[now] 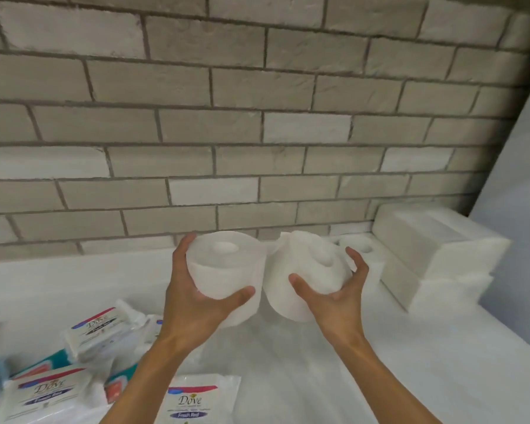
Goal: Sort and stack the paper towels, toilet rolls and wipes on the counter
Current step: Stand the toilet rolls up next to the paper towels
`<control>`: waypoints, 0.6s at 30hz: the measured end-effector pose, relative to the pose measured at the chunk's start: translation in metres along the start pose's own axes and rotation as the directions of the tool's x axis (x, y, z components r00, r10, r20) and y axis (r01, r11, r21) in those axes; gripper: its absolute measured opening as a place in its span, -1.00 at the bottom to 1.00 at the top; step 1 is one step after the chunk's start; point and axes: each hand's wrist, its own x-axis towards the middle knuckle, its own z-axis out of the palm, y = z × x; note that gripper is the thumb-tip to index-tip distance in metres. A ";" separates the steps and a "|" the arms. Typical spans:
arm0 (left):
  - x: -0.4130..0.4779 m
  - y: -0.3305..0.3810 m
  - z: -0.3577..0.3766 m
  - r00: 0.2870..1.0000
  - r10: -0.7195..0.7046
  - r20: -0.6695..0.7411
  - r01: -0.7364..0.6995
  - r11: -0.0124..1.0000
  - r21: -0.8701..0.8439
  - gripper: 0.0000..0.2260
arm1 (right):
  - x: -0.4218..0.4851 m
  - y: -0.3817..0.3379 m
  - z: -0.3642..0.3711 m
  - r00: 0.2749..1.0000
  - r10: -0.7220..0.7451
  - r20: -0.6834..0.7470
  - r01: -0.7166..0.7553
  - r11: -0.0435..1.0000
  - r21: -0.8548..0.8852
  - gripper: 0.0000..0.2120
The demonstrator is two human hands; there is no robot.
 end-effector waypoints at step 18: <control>0.034 0.031 0.167 0.997 0.000 0.075 -0.006 0.997 0.080 0.18 | 0.161 0.032 -0.107 0.963 -0.234 -0.135 0.161 0.897 -0.411 0.00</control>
